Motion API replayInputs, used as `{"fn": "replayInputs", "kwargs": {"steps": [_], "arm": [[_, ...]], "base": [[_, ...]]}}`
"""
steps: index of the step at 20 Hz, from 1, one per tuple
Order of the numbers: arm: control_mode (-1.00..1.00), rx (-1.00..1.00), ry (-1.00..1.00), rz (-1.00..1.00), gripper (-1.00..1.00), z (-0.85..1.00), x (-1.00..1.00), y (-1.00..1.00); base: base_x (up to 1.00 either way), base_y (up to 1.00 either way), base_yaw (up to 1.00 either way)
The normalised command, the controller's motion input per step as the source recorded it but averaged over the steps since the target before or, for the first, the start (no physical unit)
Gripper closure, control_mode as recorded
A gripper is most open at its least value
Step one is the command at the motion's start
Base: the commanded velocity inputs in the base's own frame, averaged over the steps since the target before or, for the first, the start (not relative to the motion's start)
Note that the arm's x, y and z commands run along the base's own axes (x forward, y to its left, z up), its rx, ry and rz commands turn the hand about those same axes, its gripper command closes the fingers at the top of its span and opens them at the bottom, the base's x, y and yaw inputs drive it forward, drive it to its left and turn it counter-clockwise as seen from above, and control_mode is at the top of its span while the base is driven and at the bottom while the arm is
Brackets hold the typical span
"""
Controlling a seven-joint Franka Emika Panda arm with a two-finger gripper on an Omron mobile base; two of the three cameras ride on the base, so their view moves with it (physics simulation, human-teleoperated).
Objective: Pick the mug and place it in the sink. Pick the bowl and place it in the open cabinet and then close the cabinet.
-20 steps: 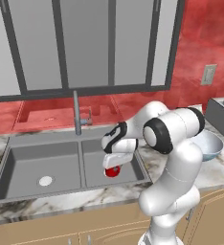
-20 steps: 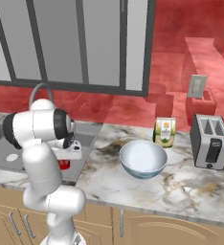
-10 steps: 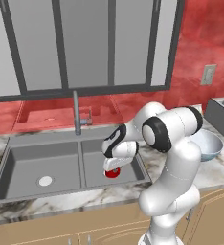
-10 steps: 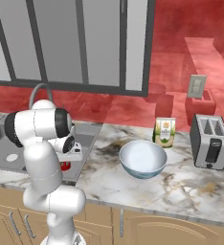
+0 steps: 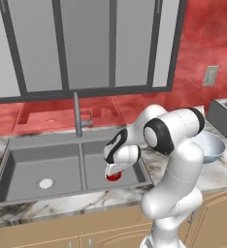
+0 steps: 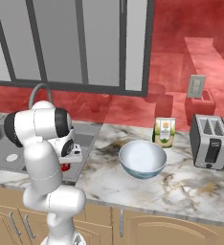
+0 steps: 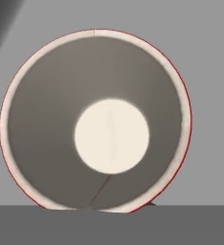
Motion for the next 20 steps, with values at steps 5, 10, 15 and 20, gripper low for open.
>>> {"fn": "replayInputs", "kwargs": {"steps": [5, 10, 15, 20], "arm": [[-1.0, 0.0, 0.0, 0.0, 1.0, -0.3, 0.27, 0.2], [-1.0, 0.0, 0.0, 0.0, -1.0, -0.4, 0.25, 0.24], [-1.0, 0.0, 0.0, 0.0, -1.0, -0.11, 0.13, 0.07], [-1.0, 0.0, -0.01, 0.0, -1.0, 0.0, 0.0, 0.0]], "base": [[0.0, 0.0, 0.0], [0.0, 0.0, 0.0], [0.0, 0.0, 0.0], [0.0, 0.0, 0.0]]}}
